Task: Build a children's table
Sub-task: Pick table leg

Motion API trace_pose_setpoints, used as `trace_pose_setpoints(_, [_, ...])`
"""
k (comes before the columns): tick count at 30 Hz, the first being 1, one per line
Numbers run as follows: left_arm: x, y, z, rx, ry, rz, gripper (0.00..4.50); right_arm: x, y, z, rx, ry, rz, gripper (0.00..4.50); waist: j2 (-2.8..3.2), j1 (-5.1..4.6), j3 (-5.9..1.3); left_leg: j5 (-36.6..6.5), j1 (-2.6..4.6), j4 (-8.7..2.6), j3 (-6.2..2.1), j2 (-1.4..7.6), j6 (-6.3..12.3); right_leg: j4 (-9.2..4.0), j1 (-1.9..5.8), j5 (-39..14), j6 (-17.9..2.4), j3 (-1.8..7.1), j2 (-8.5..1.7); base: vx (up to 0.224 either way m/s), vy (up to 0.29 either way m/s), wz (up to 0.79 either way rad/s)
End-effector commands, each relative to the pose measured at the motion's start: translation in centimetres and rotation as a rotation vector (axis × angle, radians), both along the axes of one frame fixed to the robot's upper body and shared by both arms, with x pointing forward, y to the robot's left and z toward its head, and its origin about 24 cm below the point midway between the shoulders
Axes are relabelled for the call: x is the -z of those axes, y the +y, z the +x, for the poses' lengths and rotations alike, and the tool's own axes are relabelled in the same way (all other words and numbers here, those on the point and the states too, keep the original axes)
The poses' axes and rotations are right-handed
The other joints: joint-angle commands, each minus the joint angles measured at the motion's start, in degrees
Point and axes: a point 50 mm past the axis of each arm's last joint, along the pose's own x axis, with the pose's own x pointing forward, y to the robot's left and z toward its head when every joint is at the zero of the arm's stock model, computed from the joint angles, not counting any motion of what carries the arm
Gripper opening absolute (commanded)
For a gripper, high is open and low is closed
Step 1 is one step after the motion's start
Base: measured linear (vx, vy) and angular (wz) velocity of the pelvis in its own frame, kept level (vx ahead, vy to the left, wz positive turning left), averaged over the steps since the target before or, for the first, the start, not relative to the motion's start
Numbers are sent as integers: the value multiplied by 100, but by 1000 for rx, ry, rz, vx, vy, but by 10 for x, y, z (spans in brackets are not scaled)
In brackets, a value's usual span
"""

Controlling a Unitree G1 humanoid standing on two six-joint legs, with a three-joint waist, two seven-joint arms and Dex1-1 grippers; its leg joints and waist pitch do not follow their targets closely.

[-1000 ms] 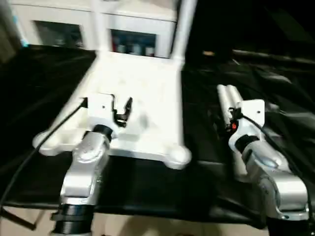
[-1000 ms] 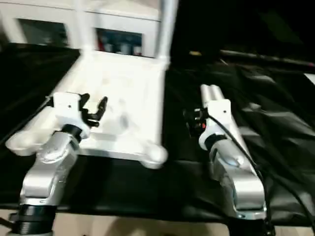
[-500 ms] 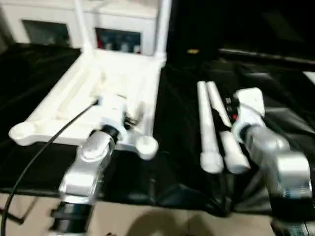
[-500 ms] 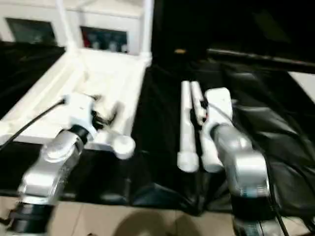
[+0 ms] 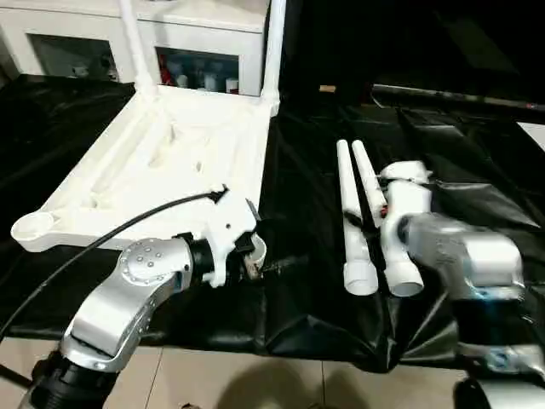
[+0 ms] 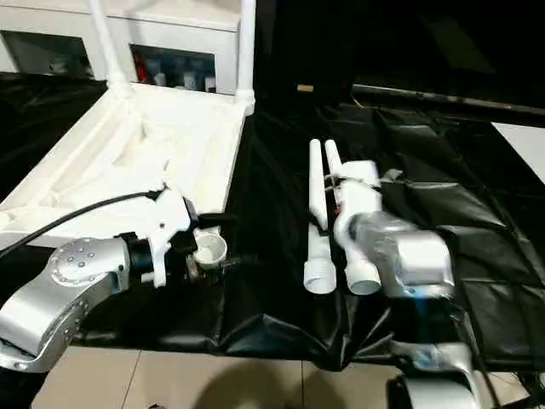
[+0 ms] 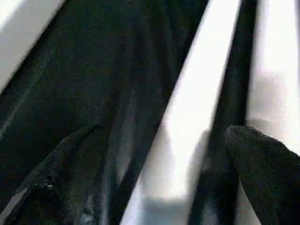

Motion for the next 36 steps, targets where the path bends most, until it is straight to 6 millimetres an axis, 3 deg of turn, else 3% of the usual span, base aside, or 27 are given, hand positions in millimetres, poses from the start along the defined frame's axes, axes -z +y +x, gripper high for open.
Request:
trace_pose_setpoints(1, [-5, -5, -3, 37, -7, 0, 396, 5, 3, 0, -14, 66, 7, 444, 26, 27, -308, -653, 33, -418, 13, 186, -206, -452, 307, -668, -985, 266, -336, 0, 0, 0])
trace_pose_setpoints(10, [-4, -3, -4, 32, 12, 14, 396, 15, 1, 3, 29, 146, -3, 444, 1, 44, -288, -780, 48, -427, 33, 201, -290, -479, 291, -997, -856, 271, -344, 0, 0, 0])
trace_pose_setpoints(15, [-3, -4, -3, 34, 23, 19, 396, 23, 1, 3, 43, 178, 31, 399, 6, 50, -298, -722, 54, -425, 46, 209, -297, -465, 287, -901, -858, 266, -340, 0, 0, 0])
trace_pose_setpoints(22, [-4, -4, -1, 17, 21, 26, 396, 25, 4, 4, 50, 190, 43, 341, -6, 61, -292, -911, 75, -430, 69, 220, -362, -495, 260, -1220, -778, 266, -342, 0, 0, 0])
trace_pose_setpoints(30, [-4, 2, 0, 3, 28, 33, 396, 23, 2, 9, 83, 161, 76, 275, 0, 95, -304, -786, 78, -430, 78, 219, -372, -466, 264, -971, -793, 265, -334, 0, 0, 0])
trace_pose_setpoints(36, [-6, 6, 11, -95, 65, -3, 442, 17, -4, 9, 127, 111, 164, 219, 5, 135, -302, -755, 82, -433, 91, 217, -377, -461, 272, -827, -809, 269, -325, 0, 0, 0])
